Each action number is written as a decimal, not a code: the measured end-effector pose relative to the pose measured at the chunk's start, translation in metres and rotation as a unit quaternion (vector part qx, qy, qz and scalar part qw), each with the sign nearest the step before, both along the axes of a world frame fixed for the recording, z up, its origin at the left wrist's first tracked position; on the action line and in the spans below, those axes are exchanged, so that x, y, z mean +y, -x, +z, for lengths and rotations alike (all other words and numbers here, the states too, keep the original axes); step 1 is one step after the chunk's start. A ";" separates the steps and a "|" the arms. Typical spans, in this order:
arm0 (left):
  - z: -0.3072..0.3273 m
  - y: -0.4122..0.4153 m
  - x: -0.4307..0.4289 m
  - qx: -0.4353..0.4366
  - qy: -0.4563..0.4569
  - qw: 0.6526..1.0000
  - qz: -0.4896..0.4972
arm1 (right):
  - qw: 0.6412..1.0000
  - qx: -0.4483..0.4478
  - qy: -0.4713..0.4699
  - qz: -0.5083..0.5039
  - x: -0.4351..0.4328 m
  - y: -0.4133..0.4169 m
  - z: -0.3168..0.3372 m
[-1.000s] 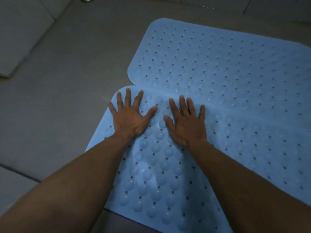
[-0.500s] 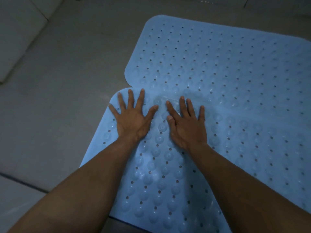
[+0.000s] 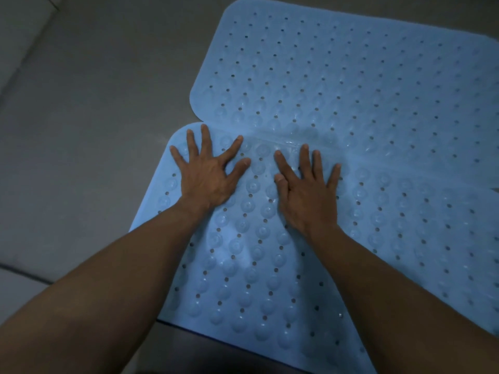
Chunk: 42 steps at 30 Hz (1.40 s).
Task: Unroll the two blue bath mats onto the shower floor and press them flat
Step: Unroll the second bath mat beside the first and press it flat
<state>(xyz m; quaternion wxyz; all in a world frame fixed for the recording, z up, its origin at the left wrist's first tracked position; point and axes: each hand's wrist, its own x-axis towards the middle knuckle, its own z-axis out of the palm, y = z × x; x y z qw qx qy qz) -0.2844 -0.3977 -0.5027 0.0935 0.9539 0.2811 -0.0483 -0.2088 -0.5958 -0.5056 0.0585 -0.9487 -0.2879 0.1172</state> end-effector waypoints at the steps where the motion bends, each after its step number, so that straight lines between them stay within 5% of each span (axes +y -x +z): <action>1: 0.000 0.000 -0.001 0.004 -0.002 1.000 -0.002 | 1.000 -0.004 -0.003 0.003 0.000 -0.001 0.000; 10: 0.000 0.000 -0.001 0.015 -0.004 0.999 -0.030 | 1.000 0.010 0.003 0.004 0.000 -0.001 0.005; 17: 0.006 -0.002 -0.008 0.046 -0.007 0.999 -0.022 | 0.987 0.157 -0.002 0.023 -0.003 -0.021 0.021; 21: 0.019 -0.008 -0.026 0.111 -0.064 0.992 -0.007 | 0.974 0.207 -0.085 0.025 -0.026 -0.029 0.040; 24: 0.033 -0.017 -0.055 0.147 -0.105 0.984 -0.001 | 0.980 0.163 -0.110 -0.019 -0.081 -0.024 0.044; 28: 0.030 -0.026 -0.125 0.054 -0.040 0.996 -0.064 | 0.991 0.062 0.015 -0.120 -0.175 -0.025 0.038; 32: 0.017 -0.040 -0.209 0.023 0.029 0.994 -0.105 | 0.959 0.094 0.094 -0.250 -0.256 -0.025 0.031; 37: 0.005 -0.036 -0.236 0.026 0.017 0.997 -0.064 | 0.954 0.153 0.095 -0.241 -0.270 -0.031 0.029; 42: 0.006 -0.041 -0.239 0.035 0.000 0.997 -0.073 | 0.979 0.009 0.083 -0.185 -0.262 -0.028 0.025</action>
